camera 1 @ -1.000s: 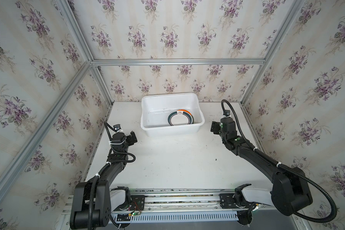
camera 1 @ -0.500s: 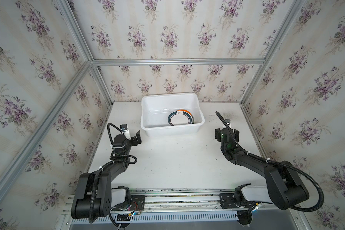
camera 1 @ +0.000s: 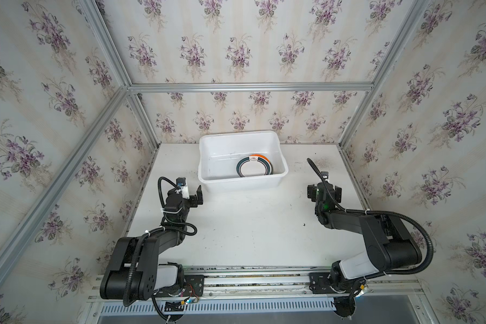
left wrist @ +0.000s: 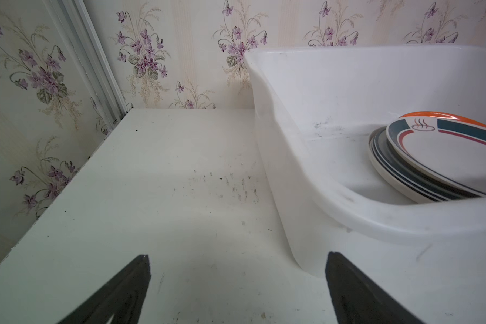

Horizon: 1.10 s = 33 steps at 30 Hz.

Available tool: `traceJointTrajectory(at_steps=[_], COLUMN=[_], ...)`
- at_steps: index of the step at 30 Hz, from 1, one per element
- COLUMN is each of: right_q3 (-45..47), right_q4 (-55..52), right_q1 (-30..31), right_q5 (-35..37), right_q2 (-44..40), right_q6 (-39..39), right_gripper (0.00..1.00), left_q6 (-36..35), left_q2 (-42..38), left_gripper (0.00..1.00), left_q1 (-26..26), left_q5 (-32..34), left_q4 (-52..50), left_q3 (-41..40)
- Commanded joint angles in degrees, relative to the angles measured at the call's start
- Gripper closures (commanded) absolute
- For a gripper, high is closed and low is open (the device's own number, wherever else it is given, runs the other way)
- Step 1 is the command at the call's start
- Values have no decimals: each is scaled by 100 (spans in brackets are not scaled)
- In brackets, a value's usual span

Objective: Place the plates into the plastic bin on the countertop
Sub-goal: Reset both arms

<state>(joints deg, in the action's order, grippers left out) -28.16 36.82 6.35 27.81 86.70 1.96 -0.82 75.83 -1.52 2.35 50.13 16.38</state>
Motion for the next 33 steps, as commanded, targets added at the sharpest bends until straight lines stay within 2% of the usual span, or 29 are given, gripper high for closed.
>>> traceJointTrajectory(at_steps=[1,3,4,5,6,8,10,12,14,17,23,33], right_q3=[94,441,746,841,694,853,830,1000,1017,1120,821,780], right_q4=[364,833,1944,2253,1329,2190,1636,2387,2089,2537,1899,1842], right_q1=[-289,-410,-438,-429,-432,-390,-381,-377,-380,-380,-382,-374], right_q5=[-1132,-1847,-1996,-1860,-1735,-1674,-1523,-1534,-1604,-1664,-1650,-1635], right_q2=[-44,-53,270,313,12,294,5,243,57,210,152,172], right_q6=[-240,-178,-78,-135,-250,-111,-261,-153,-195,-114,-148,-143], right_gripper=[1,1,0,1,0,0,0,0,0,0,0,0], left_q6=[-102,-102,-103,-103,-103,-103,-103,-96,-103,-107,-104,-104], left_q2=[-4,-5,-1,-2,-5,-1,0,0,-3,-5,2,-6], left_gripper=[0,0,0,0,0,0,0,0,0,0,0,0], left_q1=[-1,2,-3,2,-4,-2,-2,-6,-3,0,6,10], left_q5=[73,73,73,73,73,64,64,64,64,64,55,37], left_q4=[243,243,243,243,234,233,227,221,225,225,218,216], left_q3=[27,31,32,32,32,35,40,41,41,41,49,49])
